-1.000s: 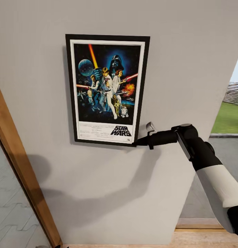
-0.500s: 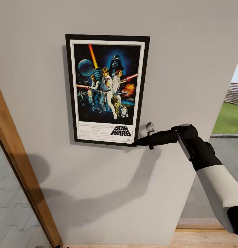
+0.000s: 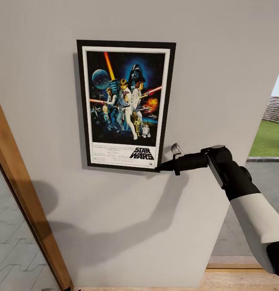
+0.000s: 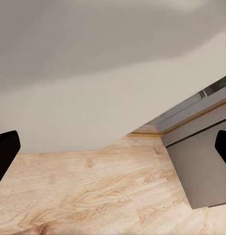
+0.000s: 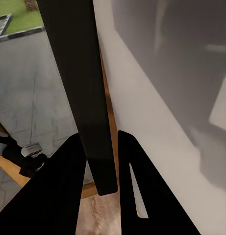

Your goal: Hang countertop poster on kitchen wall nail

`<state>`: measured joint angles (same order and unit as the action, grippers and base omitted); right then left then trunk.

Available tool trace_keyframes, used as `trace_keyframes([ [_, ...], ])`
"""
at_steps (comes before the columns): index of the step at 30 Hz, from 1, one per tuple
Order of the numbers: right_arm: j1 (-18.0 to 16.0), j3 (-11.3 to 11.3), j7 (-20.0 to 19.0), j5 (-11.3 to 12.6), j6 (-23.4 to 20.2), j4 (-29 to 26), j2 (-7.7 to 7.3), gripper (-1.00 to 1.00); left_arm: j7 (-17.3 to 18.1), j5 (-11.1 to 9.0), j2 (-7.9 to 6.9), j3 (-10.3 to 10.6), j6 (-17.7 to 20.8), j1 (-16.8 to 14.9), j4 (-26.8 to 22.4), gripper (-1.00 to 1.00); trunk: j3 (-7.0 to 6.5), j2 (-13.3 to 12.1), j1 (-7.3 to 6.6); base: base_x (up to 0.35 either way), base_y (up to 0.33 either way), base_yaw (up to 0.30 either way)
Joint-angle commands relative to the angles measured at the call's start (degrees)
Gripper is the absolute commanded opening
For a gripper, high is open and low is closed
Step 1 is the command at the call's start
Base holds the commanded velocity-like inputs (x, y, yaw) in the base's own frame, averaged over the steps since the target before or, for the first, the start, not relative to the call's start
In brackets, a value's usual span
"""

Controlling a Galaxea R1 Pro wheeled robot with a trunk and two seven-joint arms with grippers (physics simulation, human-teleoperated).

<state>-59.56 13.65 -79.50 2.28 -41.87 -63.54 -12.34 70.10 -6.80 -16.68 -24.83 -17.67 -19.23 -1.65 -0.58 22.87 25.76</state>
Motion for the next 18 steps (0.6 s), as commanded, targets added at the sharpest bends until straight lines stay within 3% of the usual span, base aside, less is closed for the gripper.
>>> trace_keyframes([
  [1, 0.0, 0.1, 0.0, 0.3, -0.7, 0.0, -0.05, -1.00, 0.1, -0.6, -0.02, 0.5, -0.3, 0.0, 0.1, 1.00, 0.03, 0.0, 0.02, 0.000, 0.000, 0.000],
  [18, 0.0, 0.1, 0.0, 0.3, -0.7, 0.0, -0.05, -1.00, 0.1, -0.6, -0.02, 0.5, -0.3, 0.0, 0.1, 1.00, 0.03, 0.0, 0.02, 0.030, 0.000, 0.000],
])
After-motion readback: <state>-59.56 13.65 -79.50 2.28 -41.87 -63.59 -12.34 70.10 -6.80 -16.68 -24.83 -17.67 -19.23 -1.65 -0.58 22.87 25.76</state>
